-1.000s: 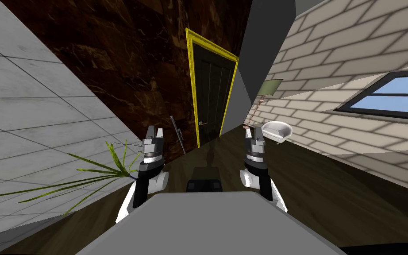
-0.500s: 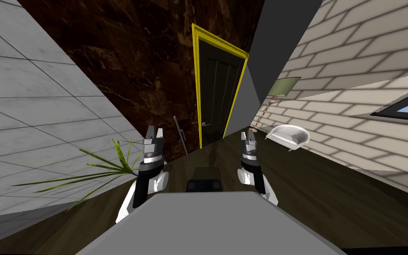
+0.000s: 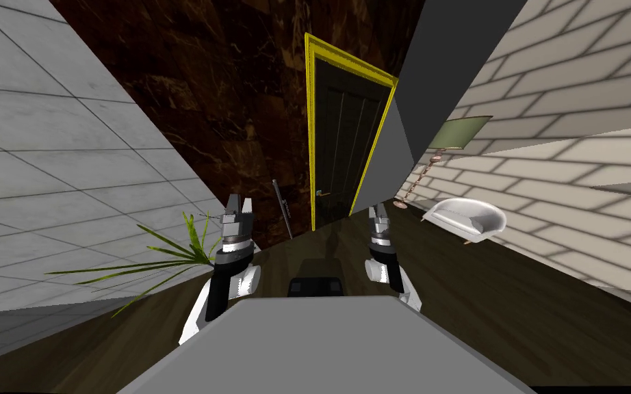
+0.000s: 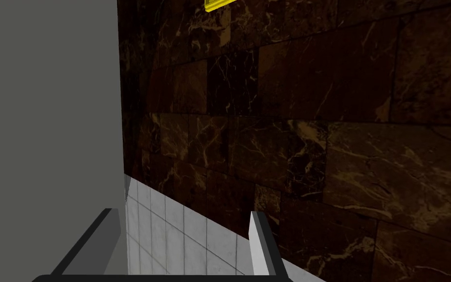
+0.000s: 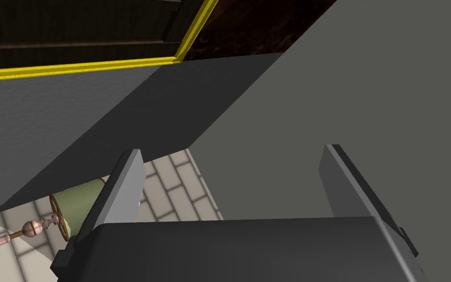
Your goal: Pull the door open
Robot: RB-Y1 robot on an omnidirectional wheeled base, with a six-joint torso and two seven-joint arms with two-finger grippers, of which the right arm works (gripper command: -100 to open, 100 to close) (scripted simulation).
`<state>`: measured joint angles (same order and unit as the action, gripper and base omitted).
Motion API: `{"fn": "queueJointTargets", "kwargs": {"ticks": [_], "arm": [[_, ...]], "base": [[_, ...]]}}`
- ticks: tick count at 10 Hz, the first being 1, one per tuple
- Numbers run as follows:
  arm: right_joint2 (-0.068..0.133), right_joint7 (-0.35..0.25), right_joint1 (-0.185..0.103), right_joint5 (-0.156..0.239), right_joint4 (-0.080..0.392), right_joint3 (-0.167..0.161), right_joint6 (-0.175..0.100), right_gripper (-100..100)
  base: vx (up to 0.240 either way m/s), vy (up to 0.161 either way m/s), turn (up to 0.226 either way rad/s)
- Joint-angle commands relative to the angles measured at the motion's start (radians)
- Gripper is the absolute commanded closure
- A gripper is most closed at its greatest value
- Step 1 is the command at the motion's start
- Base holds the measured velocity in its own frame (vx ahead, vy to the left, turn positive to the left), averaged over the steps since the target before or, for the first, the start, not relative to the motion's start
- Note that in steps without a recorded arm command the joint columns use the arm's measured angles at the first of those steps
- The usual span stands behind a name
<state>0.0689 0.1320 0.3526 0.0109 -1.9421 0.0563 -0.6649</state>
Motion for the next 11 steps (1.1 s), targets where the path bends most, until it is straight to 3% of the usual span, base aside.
{"fn": "queueJointTargets", "kwargs": {"ticks": [1, 5, 10, 11], "arm": [[0.007, -0.009, -0.018, 0.009, 0.050, 0.005, -0.010, -100], [0.014, -0.017, -0.043, 0.018, 0.133, 0.009, -0.017, -100], [0.028, -0.038, -0.112, 0.043, 0.310, 0.019, -0.036, -100], [0.028, -0.038, -0.112, 0.043, 0.326, 0.019, -0.036, -100]], "base": [[0.083, -0.042, 0.173], [0.058, -0.031, 0.112], [0.070, -0.050, 0.181], [0.067, -0.048, 0.070]]}}
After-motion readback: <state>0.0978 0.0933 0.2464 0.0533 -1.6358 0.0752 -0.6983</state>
